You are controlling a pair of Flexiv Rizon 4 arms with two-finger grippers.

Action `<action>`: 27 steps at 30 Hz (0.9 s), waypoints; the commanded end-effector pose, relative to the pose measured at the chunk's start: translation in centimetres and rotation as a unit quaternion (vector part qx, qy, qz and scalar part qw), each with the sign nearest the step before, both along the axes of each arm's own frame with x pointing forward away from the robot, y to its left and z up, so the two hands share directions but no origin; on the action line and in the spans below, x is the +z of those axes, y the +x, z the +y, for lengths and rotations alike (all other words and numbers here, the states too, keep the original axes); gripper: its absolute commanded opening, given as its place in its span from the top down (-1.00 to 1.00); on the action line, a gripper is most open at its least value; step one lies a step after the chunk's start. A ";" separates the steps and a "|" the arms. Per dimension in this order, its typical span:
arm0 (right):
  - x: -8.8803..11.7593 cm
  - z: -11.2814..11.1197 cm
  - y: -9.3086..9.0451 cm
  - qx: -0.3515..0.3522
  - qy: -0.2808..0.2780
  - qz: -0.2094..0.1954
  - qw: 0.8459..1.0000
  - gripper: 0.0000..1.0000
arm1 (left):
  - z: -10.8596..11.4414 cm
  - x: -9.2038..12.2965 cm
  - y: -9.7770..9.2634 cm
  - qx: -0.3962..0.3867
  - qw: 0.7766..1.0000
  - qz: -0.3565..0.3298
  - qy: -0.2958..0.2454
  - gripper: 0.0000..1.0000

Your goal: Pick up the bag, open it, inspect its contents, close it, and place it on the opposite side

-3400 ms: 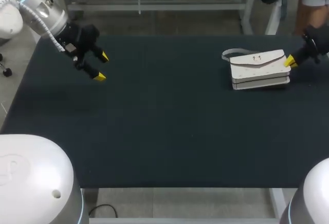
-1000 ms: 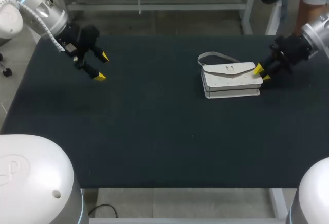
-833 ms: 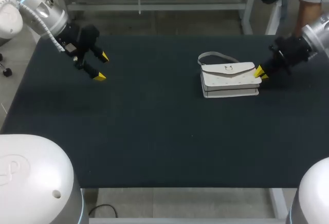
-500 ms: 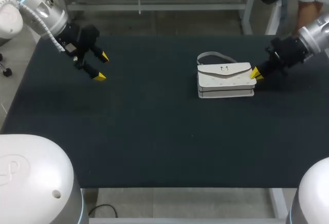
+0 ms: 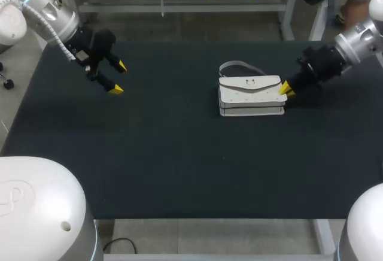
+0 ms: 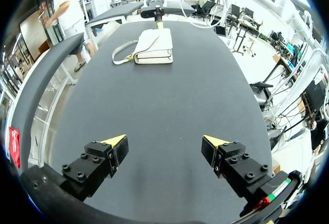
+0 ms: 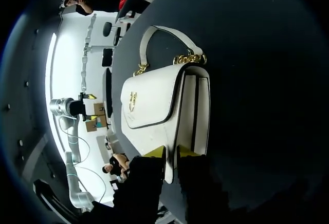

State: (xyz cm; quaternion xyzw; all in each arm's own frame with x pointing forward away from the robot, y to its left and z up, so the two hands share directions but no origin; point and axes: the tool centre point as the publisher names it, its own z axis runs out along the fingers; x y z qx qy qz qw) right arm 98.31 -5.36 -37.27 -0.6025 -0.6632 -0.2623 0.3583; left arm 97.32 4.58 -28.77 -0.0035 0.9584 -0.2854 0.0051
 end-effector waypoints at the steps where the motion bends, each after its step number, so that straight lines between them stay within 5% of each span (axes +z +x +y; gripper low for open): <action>1: -0.1 0.2 0.3 0.001 -0.002 0.003 1.000 0.24 | 0.0 -0.1 0.0 0.000 1.000 -0.001 -0.001 -1.00; 11: -0.1 0.6 0.6 -0.003 -0.005 0.006 1.000 0.47 | 0.0 -0.1 0.0 0.000 1.000 -0.001 -0.001 -1.00; 16: -0.1 1.0 0.6 -0.004 -0.006 0.008 1.000 1.00 | 0.0 -0.1 0.0 0.000 1.000 -0.001 -0.001 -1.00; 27: -0.1 3.9 -0.7 0.002 0.017 -0.002 1.000 1.00 | 0.0 -0.1 0.0 0.000 1.000 -0.001 -0.001 -1.00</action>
